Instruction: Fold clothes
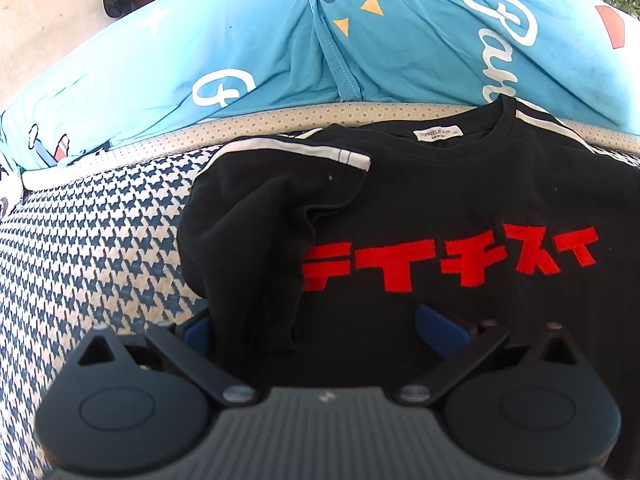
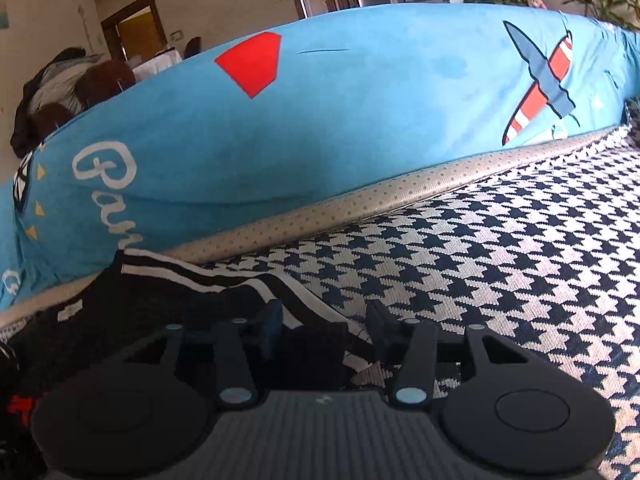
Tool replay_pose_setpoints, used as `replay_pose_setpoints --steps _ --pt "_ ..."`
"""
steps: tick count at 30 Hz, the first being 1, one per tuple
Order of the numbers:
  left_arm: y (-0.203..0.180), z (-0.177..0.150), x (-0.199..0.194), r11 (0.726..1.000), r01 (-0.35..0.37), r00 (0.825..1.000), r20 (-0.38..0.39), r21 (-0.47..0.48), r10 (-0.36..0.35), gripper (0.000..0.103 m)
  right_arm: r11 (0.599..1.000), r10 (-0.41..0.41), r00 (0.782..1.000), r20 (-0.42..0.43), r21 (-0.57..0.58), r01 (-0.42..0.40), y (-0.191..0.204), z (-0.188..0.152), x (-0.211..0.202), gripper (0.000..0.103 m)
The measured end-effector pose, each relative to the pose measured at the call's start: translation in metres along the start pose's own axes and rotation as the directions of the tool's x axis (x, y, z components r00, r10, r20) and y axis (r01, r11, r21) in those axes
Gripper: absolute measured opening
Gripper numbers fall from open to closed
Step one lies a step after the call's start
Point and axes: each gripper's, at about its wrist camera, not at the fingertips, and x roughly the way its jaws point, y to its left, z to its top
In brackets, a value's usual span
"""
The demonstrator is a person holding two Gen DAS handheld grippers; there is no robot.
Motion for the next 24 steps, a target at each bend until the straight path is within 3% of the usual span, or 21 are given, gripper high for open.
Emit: replay_pose_setpoints --steps 10,13,15,19,24 --pt "0.001 -0.001 0.000 1.000 0.001 1.000 0.003 0.002 -0.001 0.103 0.991 -0.026 1.000 -0.005 -0.132 0.025 0.013 -0.007 0.000 0.047" --pt "0.001 -0.001 0.000 1.000 0.001 1.000 0.004 0.003 -0.001 0.103 0.992 0.001 1.000 -0.014 -0.129 -0.003 0.013 -0.005 -0.001 0.026" --pt "0.001 -0.001 0.000 1.000 0.002 1.000 0.004 0.004 -0.002 0.103 0.992 0.013 1.000 -0.017 -0.121 -0.015 0.013 -0.004 -0.002 0.020" --pt "0.002 -0.001 0.000 1.000 0.003 1.000 0.004 0.003 -0.003 0.103 0.995 0.024 1.000 0.002 -0.100 -0.024 0.013 0.000 -0.004 0.015" --pt "0.001 -0.001 -0.001 1.000 0.001 1.000 0.007 0.004 -0.001 0.103 0.992 -0.032 0.994 0.105 -0.115 0.044 0.013 0.014 -0.012 0.014"
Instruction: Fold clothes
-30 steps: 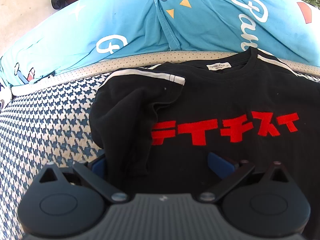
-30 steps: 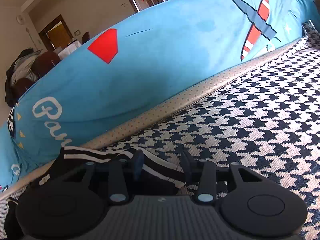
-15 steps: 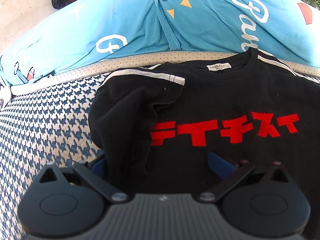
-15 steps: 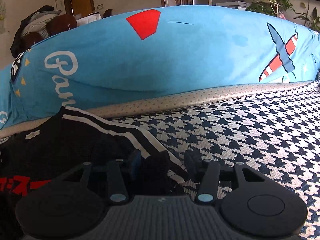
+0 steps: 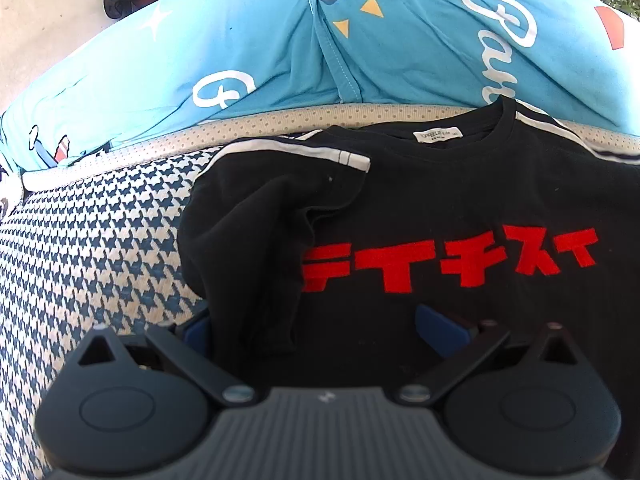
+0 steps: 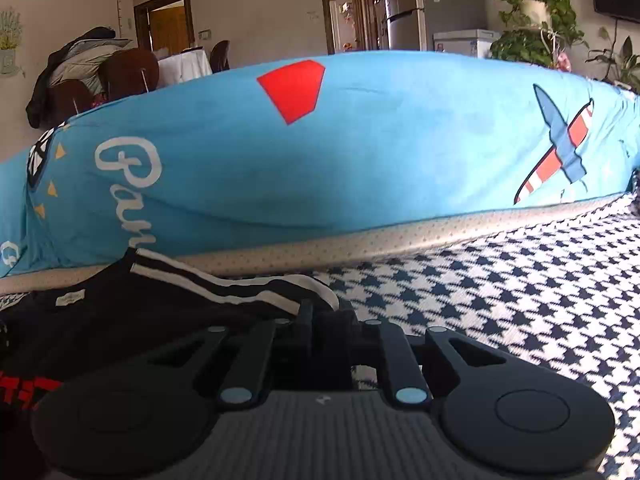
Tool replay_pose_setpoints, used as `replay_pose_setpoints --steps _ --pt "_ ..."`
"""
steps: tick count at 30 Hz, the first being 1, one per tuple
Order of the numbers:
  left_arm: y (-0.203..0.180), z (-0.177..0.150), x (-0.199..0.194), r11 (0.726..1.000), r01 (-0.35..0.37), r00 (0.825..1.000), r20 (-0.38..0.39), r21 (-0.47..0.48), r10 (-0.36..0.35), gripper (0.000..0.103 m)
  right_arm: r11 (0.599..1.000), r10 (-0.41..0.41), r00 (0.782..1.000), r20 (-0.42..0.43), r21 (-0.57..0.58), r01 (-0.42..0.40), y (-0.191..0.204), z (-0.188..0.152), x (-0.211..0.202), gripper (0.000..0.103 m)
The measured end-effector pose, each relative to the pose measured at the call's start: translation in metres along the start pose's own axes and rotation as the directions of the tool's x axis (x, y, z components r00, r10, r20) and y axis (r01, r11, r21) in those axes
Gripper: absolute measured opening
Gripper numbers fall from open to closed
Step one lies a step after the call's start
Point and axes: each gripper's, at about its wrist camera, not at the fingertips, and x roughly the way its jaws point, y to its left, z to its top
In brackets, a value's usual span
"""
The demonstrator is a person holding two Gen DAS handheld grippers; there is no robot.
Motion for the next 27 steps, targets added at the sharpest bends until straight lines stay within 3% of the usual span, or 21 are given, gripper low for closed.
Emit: replay_pose_setpoints --steps 9,13,16,21,27 --pt "-0.001 0.001 -0.001 1.000 -0.007 1.000 0.006 0.007 0.007 0.103 0.992 -0.090 0.994 0.070 -0.086 0.096 0.007 0.010 0.018 0.013" --pt "0.000 0.001 -0.001 1.000 0.002 1.000 0.004 0.013 -0.002 0.103 0.992 -0.122 0.993 -0.007 -0.045 0.121 -0.004 -0.002 0.041 0.013" --pt "-0.001 0.001 -0.002 1.000 0.003 1.000 0.003 0.024 -0.003 0.103 0.992 -0.125 0.992 -0.012 -0.008 0.125 -0.011 -0.002 0.042 0.015" --pt "-0.002 0.000 -0.003 1.000 0.005 1.000 0.002 0.027 -0.005 0.103 0.987 -0.148 0.989 0.009 0.066 0.147 -0.024 0.009 0.025 0.025" --pt "-0.004 -0.001 -0.009 0.999 0.013 1.000 0.010 0.031 -0.013 0.103 0.978 -0.140 0.990 -0.003 0.158 0.139 -0.048 0.012 -0.007 0.026"
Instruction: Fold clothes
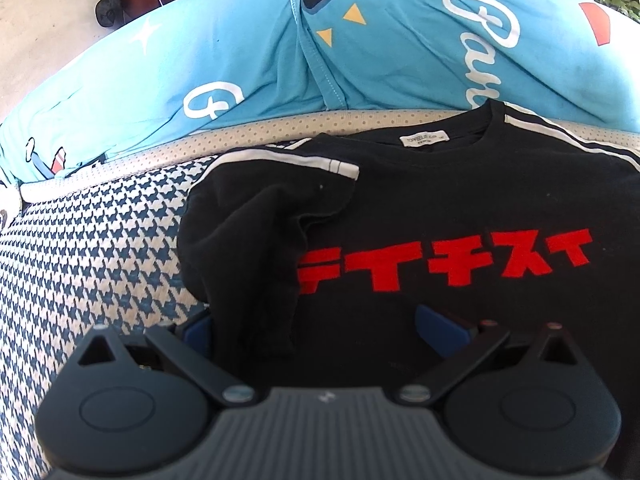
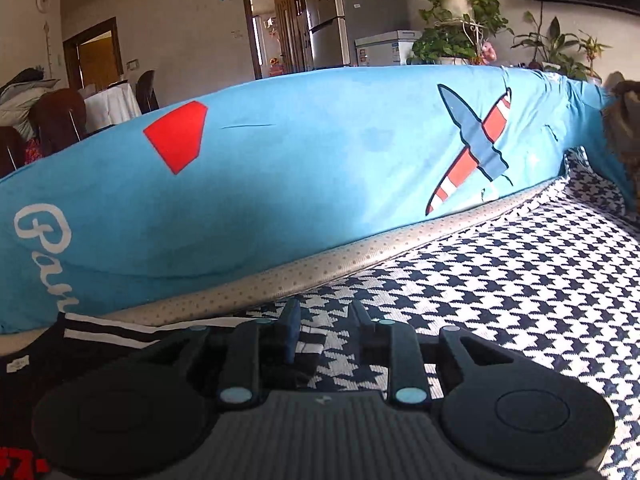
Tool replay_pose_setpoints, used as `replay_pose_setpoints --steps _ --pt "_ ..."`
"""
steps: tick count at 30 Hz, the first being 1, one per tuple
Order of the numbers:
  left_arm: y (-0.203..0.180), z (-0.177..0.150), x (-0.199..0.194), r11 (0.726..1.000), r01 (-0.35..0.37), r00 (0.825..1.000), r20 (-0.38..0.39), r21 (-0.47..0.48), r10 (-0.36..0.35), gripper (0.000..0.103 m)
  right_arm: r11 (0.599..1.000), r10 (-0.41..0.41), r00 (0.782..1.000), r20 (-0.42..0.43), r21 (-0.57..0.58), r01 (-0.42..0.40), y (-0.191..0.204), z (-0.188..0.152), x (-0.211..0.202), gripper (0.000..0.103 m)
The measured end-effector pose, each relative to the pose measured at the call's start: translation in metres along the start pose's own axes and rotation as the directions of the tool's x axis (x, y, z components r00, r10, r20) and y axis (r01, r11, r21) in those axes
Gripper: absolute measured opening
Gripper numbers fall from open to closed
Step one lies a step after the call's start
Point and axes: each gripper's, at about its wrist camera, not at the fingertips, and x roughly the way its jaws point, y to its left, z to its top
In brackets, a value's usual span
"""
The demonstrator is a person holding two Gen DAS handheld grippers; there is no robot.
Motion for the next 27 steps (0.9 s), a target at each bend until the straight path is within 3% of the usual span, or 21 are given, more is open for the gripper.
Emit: replay_pose_setpoints --steps 4,8,16,19,21,24,27 --pt "0.001 0.000 -0.002 1.000 0.004 1.000 -0.002 -0.010 -0.004 0.103 0.998 0.055 0.998 -0.035 0.043 -0.053 -0.007 -0.002 -0.020 0.026" --pt "0.001 -0.001 -0.005 1.000 0.009 1.000 0.002 -0.010 -0.009 0.103 0.988 0.117 0.988 -0.096 0.113 -0.106 -0.009 -0.016 -0.035 0.035" --pt "0.004 -0.003 -0.013 1.000 0.018 1.000 0.007 -0.013 -0.018 0.103 0.978 0.155 0.974 -0.167 0.163 -0.128 -0.003 -0.045 -0.031 0.039" --pt "0.008 -0.003 -0.013 1.000 0.013 1.000 0.001 -0.020 -0.013 0.103 0.985 0.117 0.976 -0.182 0.144 -0.092 0.002 -0.051 -0.025 0.042" --pt "0.013 -0.004 -0.013 1.000 0.009 1.000 -0.004 -0.027 -0.009 0.103 0.991 0.085 0.981 -0.172 0.114 -0.066 0.007 -0.054 -0.025 0.039" --pt "0.021 -0.005 -0.013 0.999 -0.001 1.000 -0.008 -0.040 0.001 0.103 0.999 0.034 0.985 -0.172 0.032 -0.029 0.018 -0.056 -0.026 0.020" --pt "0.031 -0.005 -0.015 0.998 -0.003 1.000 -0.013 -0.057 0.003 0.103 1.000 -0.020 0.984 -0.176 -0.014 0.018 0.023 -0.057 -0.027 0.012"
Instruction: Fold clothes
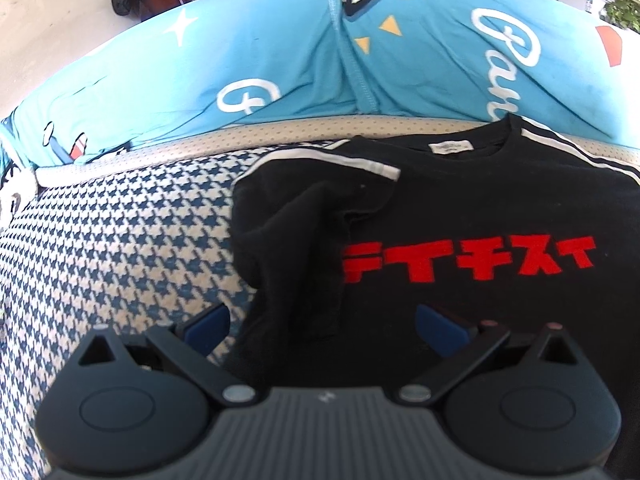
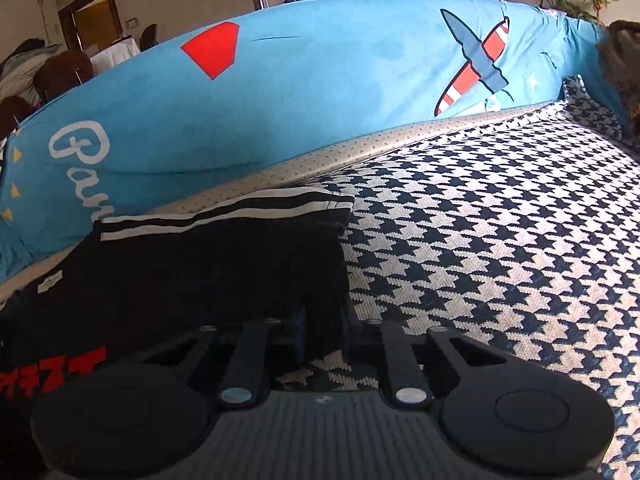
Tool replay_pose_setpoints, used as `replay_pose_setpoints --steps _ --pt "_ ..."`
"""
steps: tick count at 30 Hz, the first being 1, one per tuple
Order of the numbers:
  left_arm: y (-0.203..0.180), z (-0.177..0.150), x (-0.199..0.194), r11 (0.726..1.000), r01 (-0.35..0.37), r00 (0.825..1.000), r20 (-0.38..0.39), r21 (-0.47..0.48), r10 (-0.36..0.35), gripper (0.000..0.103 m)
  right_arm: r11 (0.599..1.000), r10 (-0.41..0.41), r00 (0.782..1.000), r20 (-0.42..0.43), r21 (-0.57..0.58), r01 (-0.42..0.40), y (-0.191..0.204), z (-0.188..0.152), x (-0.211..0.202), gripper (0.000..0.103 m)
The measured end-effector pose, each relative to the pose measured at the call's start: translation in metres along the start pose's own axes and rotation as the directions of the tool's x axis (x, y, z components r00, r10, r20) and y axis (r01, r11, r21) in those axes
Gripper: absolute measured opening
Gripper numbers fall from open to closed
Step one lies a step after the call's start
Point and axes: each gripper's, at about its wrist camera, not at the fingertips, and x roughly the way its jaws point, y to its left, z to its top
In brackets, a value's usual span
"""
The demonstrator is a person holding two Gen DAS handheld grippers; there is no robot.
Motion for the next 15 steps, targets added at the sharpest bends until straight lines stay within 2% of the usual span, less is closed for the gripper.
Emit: replay_pose_setpoints --steps 7,13,15 --pt "0.029 -0.002 -0.006 0.998 -0.044 0.999 0.010 -0.034 0.044 0.103 0.994 -0.108 0.994 -0.035 -0.009 0.108 0.000 0.001 -0.005 0.012" --pt "0.049 -0.006 -0.016 0.996 -0.067 0.997 0.022 -0.056 0.069 0.103 0.990 -0.107 0.992 -0.063 0.087 0.113 -0.013 0.003 -0.018 0.012" --pt "0.052 -0.008 -0.021 0.996 -0.062 0.998 0.024 -0.060 0.064 0.103 0.992 -0.050 0.996 -0.079 0.113 0.059 -0.018 0.002 -0.024 0.012"
